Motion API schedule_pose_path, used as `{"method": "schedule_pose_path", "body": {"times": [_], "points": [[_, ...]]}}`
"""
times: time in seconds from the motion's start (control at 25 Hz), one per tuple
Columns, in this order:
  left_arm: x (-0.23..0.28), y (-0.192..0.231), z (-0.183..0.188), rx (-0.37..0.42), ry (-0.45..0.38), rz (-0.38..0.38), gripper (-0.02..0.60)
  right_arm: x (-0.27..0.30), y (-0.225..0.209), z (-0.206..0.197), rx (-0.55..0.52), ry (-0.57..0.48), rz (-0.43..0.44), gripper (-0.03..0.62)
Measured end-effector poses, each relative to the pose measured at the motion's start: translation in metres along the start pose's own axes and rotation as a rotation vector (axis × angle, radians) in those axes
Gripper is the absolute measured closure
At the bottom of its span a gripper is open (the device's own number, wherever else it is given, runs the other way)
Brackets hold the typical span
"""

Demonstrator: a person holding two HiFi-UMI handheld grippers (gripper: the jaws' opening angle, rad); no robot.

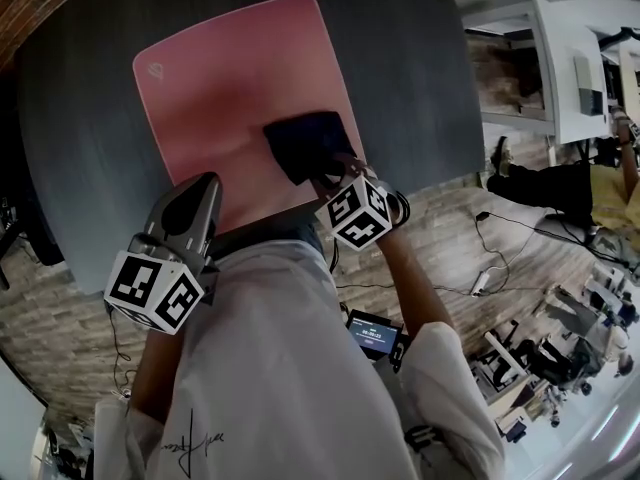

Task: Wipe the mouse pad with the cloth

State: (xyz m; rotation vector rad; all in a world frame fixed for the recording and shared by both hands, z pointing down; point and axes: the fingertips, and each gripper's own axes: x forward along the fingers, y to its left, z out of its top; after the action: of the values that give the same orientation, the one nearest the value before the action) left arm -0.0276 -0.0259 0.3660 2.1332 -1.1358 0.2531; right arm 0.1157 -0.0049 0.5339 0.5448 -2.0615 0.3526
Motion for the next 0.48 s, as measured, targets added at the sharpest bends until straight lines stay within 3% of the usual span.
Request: {"method": "schedule_pose_path", "body": {"times": [0.28, 0.48], "points": [[-0.012, -0.001, -0.003, 0.0, -0.02, -0.013, 0.566, -0.008, 0.012, 0.012, 0.003, -0.026, -0.013, 0.559], [-0.02, -0.005, -0.002, -0.003, -0.032, -0.02, 0.566, -0.021, 0.015, 0.026, 0.061, -0.082, -0.019, 0.559]]}}
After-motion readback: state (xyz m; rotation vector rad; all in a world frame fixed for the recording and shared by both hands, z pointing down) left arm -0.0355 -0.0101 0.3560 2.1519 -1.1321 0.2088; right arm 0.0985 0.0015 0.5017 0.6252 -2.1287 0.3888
